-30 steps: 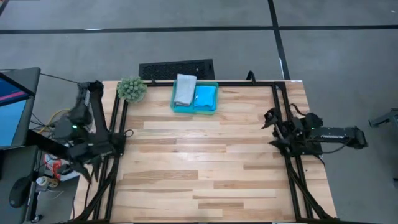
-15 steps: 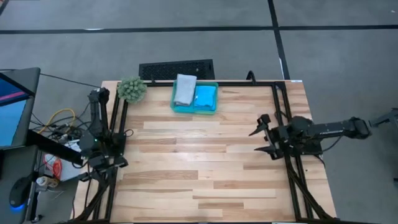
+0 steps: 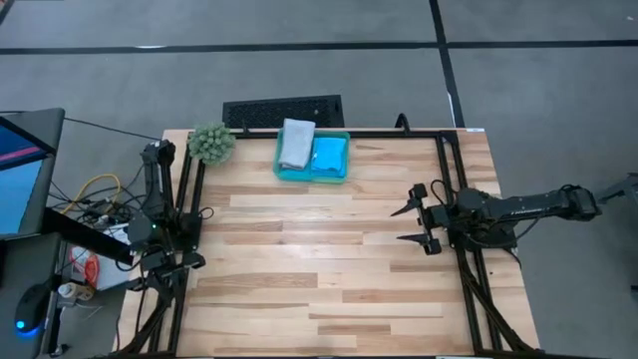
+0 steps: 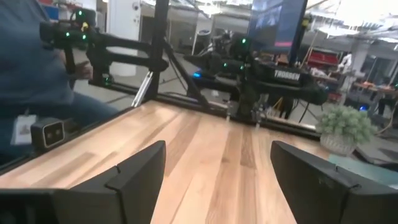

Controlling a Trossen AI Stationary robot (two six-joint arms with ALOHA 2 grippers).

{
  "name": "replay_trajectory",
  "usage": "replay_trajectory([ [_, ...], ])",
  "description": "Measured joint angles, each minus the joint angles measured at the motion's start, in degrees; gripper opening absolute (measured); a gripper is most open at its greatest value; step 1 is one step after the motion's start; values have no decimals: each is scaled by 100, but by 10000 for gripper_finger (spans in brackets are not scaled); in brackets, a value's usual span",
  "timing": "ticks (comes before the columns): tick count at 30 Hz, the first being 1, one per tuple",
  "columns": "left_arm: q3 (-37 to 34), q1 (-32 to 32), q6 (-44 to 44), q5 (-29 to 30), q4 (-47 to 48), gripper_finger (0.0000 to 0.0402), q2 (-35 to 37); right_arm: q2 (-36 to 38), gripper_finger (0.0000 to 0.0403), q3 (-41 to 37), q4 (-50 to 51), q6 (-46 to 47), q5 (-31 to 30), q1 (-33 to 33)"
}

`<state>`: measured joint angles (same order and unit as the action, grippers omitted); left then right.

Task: Fold microfiber towels
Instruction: Return to Home Position

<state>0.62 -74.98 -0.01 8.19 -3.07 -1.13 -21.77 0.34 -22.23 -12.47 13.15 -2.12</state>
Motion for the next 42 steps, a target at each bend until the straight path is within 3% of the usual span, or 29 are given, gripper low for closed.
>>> replay_trajectory([
  [15,-7,0,-16,6,4,80,2,1,315,0,525,0,2,1],
  [42,-15,0,-64,12,10,80,0,1,315,-2,523,0,4,-1],
])
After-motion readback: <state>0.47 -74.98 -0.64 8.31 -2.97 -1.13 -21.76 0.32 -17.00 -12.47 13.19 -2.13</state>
